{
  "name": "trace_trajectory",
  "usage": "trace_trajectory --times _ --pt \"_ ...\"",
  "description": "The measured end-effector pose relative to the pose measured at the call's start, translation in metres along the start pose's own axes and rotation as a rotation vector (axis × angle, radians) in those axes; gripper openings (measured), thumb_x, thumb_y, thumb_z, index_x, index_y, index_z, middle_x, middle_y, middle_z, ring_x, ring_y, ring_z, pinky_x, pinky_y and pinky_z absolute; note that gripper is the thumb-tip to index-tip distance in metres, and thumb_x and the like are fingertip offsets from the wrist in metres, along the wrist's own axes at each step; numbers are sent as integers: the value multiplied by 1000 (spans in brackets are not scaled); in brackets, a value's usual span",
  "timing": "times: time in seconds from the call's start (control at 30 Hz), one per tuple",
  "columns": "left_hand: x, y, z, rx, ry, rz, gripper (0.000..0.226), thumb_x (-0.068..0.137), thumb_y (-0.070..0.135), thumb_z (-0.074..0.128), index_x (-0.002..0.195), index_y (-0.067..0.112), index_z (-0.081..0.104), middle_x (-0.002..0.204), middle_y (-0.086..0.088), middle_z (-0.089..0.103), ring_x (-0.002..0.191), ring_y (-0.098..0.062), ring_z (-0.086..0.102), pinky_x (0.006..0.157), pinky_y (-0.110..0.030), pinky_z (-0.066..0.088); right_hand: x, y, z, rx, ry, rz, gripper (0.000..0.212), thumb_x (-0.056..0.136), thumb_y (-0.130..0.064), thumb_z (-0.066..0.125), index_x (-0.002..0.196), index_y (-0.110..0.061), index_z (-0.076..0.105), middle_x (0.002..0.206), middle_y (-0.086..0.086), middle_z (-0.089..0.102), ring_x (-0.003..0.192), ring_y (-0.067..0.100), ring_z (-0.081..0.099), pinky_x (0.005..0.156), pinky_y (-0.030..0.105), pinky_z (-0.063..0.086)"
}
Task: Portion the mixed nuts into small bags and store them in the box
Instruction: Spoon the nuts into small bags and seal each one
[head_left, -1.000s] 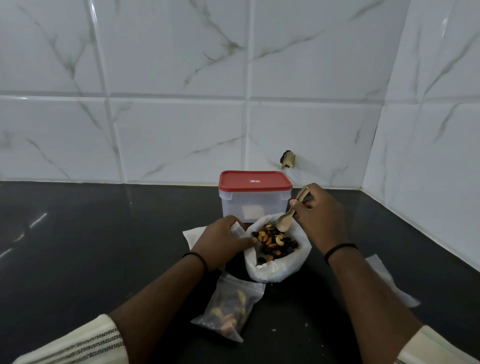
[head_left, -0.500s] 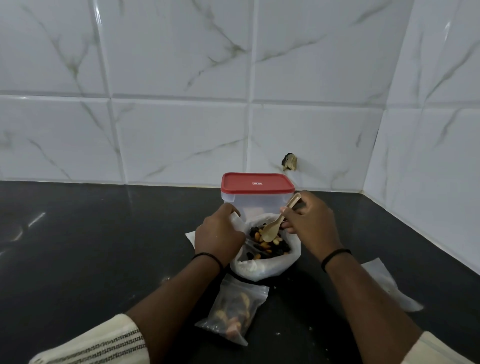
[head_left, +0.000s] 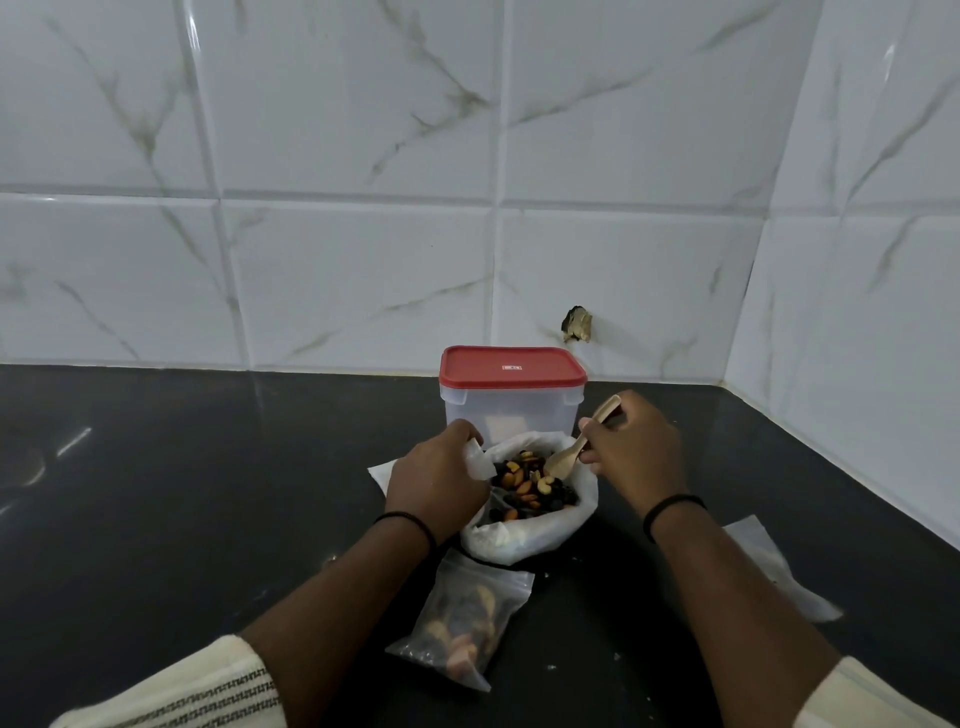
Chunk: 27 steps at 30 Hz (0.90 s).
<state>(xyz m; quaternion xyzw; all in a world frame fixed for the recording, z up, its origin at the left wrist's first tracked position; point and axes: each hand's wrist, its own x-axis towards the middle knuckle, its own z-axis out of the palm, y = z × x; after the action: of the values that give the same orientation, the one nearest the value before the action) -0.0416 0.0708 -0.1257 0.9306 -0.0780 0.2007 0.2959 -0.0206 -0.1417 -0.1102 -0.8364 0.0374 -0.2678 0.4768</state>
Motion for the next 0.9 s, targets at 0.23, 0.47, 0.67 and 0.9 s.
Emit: trace_trajectory --times 0.23,0.47,0.67,0.9 --pt "2 -2 0 -35 -29 7 44 78 37 73 116 30 53 103 5 66 91 -16 64 80 -38 55 1 4 4 246 -92 323 14 89 -13 70 83 -8 58 77 19 73 57 25 70 51 31 53" --pt "3 -4 0 -54 37 33 51 75 41 75 119 30 52 105 8 63 94 -15 62 82 -36 52 2 -3 -4 309 -5 389 12 90 -15 67 83 -7 61 74 15 73 49 16 56 43 25 40" --pt "4 -2 -1 -96 60 25 50 74 45 76 107 23 46 96 8 58 88 -16 59 70 -31 46 -2 -12 -8 484 3 407 11 90 -14 68 89 -5 62 76 14 74 47 14 53 42 25 38" --pt "2 0 -2 -189 76 138 39 73 46 77 101 31 55 96 9 61 85 -8 57 73 -33 52 -18 -40 -6 619 -112 218 12 93 -14 68 95 -3 63 76 11 68 47 11 55 44 23 42"
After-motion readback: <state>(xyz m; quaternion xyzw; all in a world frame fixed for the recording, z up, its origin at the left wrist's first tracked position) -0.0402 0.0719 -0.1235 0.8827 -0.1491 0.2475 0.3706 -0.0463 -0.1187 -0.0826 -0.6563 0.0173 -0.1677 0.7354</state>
